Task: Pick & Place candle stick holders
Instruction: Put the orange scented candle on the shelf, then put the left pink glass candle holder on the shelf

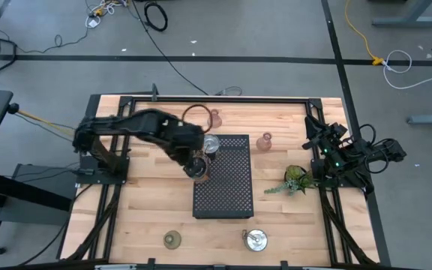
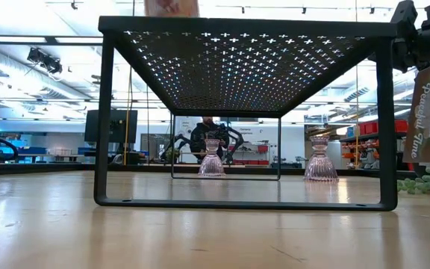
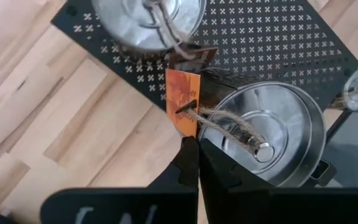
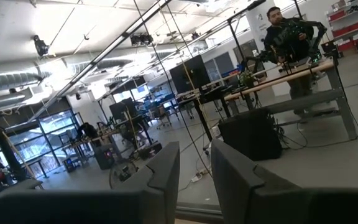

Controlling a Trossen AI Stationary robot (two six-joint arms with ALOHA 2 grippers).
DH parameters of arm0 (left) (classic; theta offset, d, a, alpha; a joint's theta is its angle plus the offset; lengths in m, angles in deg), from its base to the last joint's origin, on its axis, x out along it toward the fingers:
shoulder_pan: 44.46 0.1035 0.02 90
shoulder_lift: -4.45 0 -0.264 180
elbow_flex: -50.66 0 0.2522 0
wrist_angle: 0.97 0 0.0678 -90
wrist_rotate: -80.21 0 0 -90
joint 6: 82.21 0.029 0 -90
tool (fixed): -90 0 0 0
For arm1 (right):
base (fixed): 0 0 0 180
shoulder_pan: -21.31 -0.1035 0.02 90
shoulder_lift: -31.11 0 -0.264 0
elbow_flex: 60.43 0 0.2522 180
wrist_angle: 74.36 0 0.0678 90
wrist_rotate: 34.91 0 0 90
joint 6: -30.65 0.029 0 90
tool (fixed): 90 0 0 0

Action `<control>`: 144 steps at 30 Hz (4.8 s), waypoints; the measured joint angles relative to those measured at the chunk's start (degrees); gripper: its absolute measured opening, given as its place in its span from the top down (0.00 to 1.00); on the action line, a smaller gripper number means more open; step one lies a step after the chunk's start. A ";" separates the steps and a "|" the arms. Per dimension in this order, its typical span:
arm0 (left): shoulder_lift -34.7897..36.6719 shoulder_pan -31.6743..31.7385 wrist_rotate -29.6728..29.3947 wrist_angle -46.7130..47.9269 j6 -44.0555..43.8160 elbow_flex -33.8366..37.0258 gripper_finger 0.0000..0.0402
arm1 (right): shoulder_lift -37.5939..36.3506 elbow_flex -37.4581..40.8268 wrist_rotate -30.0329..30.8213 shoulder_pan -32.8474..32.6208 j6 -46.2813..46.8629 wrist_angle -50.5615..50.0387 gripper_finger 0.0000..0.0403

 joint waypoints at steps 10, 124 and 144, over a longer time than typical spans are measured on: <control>-2.93 3.20 1.95 -2.19 1.64 -0.03 1.00 | 0.00 0.00 0.00 -0.01 0.00 0.02 0.77; -31.06 39.56 9.57 -16.22 38.54 -9.03 0.63 | 0.00 0.01 -7.02 0.01 5.88 -5.51 0.77; -31.00 38.81 6.19 -25.55 37.62 -2.10 0.78 | 0.00 0.02 -6.43 0.01 3.23 -4.66 0.77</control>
